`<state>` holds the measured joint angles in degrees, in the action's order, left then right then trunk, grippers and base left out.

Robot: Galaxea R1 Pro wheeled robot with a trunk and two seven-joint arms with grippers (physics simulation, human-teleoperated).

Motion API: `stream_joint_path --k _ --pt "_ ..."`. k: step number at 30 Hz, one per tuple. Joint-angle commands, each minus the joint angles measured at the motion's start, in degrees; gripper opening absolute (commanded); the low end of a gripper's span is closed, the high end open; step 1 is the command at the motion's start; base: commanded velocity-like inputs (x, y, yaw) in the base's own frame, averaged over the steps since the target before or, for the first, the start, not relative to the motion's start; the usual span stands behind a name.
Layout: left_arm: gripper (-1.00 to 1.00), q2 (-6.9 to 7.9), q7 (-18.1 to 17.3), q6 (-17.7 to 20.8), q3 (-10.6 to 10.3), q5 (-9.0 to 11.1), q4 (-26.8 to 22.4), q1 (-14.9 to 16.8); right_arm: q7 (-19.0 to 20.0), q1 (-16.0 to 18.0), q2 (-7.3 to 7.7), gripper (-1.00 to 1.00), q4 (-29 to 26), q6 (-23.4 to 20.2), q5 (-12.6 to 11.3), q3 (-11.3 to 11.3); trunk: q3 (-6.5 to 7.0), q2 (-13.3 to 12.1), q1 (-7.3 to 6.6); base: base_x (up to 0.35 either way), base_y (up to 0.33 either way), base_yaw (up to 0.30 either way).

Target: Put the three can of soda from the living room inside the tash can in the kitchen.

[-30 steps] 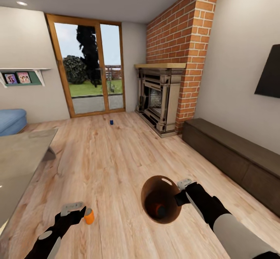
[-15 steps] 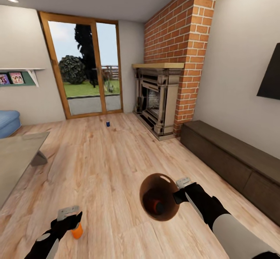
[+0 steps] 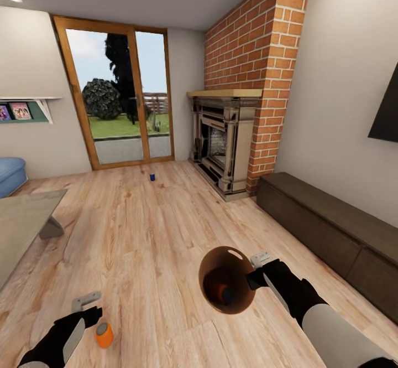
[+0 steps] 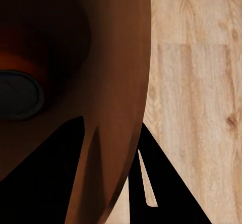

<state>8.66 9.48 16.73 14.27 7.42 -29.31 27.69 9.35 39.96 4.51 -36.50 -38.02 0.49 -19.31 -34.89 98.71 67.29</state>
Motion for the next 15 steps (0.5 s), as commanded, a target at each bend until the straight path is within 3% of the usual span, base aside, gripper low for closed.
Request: stream_joint_path --k 1,15 --pt "1.0 0.01 0.06 0.06 0.01 0.03 0.09 0.04 0.03 0.03 -0.01 -1.0 -0.06 -0.03 -0.4 0.06 0.01 0.0 0.0 0.006 -0.001 0.0" --pt "1.0 -0.53 0.31 -0.38 -0.39 0.0 -0.05 0.08 -0.29 0.03 -0.2 -1.0 -0.15 -0.04 -0.19 0.05 0.01 0.0 0.0 0.001 0.0 0.0"
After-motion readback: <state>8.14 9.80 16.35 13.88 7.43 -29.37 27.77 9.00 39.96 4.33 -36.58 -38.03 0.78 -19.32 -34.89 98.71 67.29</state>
